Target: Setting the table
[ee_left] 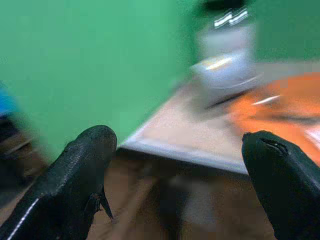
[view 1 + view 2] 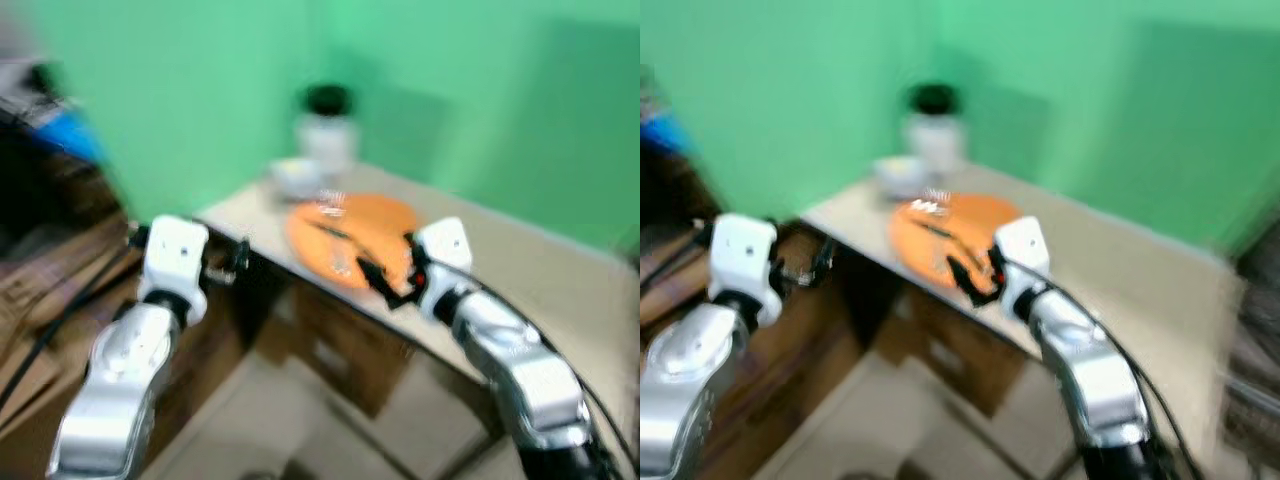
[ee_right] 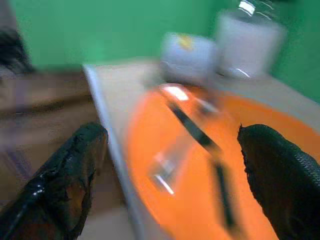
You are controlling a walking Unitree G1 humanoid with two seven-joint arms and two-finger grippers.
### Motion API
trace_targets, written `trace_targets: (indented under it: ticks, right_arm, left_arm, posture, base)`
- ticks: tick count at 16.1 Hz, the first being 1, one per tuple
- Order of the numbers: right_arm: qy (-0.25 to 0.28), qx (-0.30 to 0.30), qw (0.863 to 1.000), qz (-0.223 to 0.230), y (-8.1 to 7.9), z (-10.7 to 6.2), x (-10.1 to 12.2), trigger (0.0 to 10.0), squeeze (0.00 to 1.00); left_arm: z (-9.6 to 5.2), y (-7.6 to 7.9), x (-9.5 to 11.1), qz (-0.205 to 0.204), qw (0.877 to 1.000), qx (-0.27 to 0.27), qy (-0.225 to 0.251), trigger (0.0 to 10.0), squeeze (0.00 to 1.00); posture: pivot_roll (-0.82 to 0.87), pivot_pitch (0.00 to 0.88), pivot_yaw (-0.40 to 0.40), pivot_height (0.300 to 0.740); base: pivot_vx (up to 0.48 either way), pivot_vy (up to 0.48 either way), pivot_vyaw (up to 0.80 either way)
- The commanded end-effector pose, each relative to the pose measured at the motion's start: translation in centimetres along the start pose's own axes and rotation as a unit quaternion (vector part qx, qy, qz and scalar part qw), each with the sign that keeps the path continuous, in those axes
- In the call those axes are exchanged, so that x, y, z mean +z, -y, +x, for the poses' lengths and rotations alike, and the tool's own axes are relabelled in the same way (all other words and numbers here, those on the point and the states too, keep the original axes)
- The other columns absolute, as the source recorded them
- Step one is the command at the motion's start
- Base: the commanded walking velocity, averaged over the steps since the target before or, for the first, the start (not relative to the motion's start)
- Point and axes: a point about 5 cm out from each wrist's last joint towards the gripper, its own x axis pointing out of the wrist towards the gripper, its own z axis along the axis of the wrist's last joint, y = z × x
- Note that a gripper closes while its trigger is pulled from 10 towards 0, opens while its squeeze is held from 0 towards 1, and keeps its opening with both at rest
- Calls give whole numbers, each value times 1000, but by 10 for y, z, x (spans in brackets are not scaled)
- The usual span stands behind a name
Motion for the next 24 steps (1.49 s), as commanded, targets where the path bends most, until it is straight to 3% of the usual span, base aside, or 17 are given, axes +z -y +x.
trace_targets:
  ticks: [1,3,5,6,7,8,13,14,17,19,20,22,24]
  right_arm:
    - [1,-26,1000,-3,9,-3,2,10000,1000]
    - [-13,-37,999,-18,9,1,4,10000,941]
    - [-34,-36,999,-19,7,8,2,10000,573]
    - [-40,-34,999,-16,6,10,2,10000,318]
    - [-55,-28,998,-11,3,18,1,10000,0]
    - [-87,-37,995,-11,1,30,-1,10000,0]
    - [-116,-31,992,34,-6,72,5,10000,0]
    - [-130,-33,990,35,-11,91,3,10000,0]
    - [-148,-47,987,30,-13,108,1,10000,0]
    - [-167,-82,983,-1,-9,114,-2,10000,0]
    - [-173,-98,980,-2,-6,114,-4,8980,0]
    - [-169,-131,976,33,0,116,-5,4235,0]
    - [-165,-148,974,52,8,115,-6,3451,0]
  left_arm:
    - [1,6,4,3,1000,-15,7,10000,0]
    - [-2,5,2,22,999,-39,3,10000,0]
    - [-4,5,0,39,998,-54,-4,10000,0]
    - [-5,5,-1,41,998,-56,-5,10000,0]
    - [-7,5,-3,47,997,-60,-9,10000,0]
    - [-8,5,-5,52,996,-67,-15,10000,0]
    - [-13,4,-9,69,989,-127,-27,10000,0]
    - [-18,3,-12,78,984,-158,-34,10000,0]
    - [-23,0,-13,89,979,-181,-40,10000,0]
    - [-33,1,-15,87,975,-200,-51,10000,0]
    - [-37,4,-16,85,972,-211,-55,10000,0]
    - [-45,12,-18,80,968,-230,-59,10000,0]
    - [-45,14,-18,76,966,-238,-60,10000,0]
  posture:
    - [164,0,14,740]
    - [167,0,18,740]
    - [174,0,15,740]
    - [175,0,15,740]
    - [177,0,12,740]
    - [178,0,11,740]
    - [164,0,22,740]
    - [168,0,16,740]
    - [190,0,-8,740]
    - [200,0,-20,740]
    - [203,0,-24,740]
    - [207,0,-29,740]
    - [201,0,-28,740]
  base:
    - [337,0,0]
    - [289,0,0]
    - [0,0,0]
    - [0,0,0]
    - [0,0,0]
    - [0,0,0]
    - [0,0,0]
    - [0,0,0]
    - [0,0,0]
    - [0,0,0]
    - [0,0,0]
    - [0,0,0]
    - [0,0,0]
